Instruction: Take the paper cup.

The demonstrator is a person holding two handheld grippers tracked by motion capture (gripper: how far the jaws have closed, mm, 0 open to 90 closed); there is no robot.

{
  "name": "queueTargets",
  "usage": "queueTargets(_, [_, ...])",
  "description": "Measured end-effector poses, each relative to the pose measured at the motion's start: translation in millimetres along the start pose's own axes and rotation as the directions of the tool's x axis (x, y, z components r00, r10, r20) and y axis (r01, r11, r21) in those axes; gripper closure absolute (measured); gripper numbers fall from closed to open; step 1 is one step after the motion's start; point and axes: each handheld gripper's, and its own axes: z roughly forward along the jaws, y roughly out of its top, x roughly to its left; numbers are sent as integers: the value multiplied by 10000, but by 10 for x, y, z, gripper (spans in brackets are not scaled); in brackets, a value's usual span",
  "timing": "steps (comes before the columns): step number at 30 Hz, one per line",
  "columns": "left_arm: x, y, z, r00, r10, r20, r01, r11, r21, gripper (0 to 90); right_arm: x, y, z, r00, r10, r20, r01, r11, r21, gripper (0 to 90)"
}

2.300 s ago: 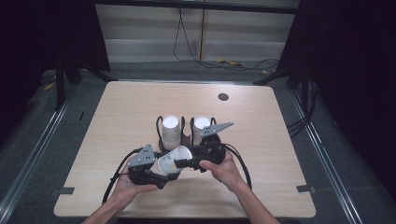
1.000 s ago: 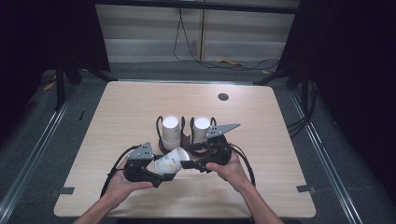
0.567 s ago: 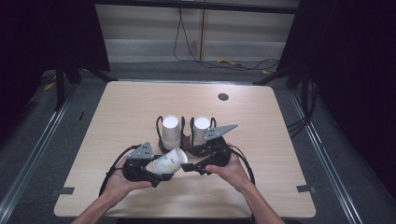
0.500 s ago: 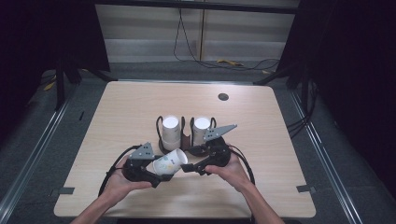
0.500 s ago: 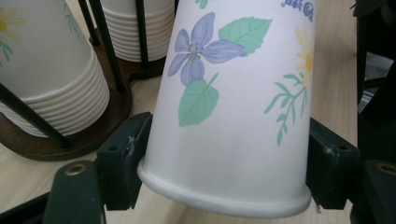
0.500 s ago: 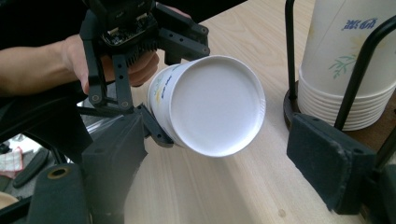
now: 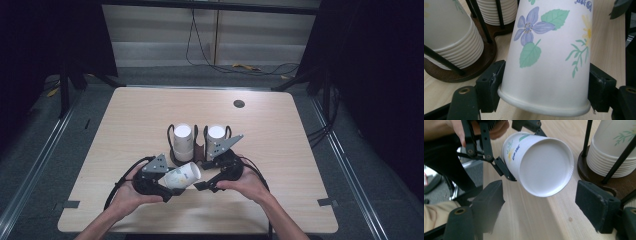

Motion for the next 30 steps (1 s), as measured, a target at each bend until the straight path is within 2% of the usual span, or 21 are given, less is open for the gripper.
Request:
queueTargets(5, [-16,7,54,9995,286,101,-291,9984,485,263,-11,35,33,9998,-200,-99,205,9988,456,260])
queueTargets(8, [-42,2,81,9996,282,-3,-281,9989,386,264,-18,50,64,9993,-331,-198,346,9962,801,260])
queueTargets(10, [-50,-7,92,9994,342,47,-344,9977,585,265,-13,62,88,9987,-403,-309,432,9939,1014,256])
queueTargets(16, [-56,-24,113,9993,372,-32,-369,9973,641,265,8,105,147,9974,-626,-367,680,9826,1728,241])
queueTargets(18, [-53,-27,105,9992,397,-33,-394,9969,674,265,-1,113,151,9970,-676,-374,732,9813,1779,235])
queueTargets(21, [-57,-36,105,9995,307,-44,-304,9978,595,266,1,136,92,9972,-707,-252,738,9848,1573,226])
queueTargets(23, [-62,-35,111,9991,421,-7,-420,9971,636,267,3,153,57,9972,-736,-162,752,9844,1592,214])
queueTargets(25, [-73,-33,121,9988,478,46,-480,9969,629,267,4,170,62,9961,-886,1,870,9789,1849,198])
queueTargets(30, [-100,-22,122,9975,697,127,-704,9947,745,269,1,189,174,9943,-1053,-180,1064,9615,2535,177])
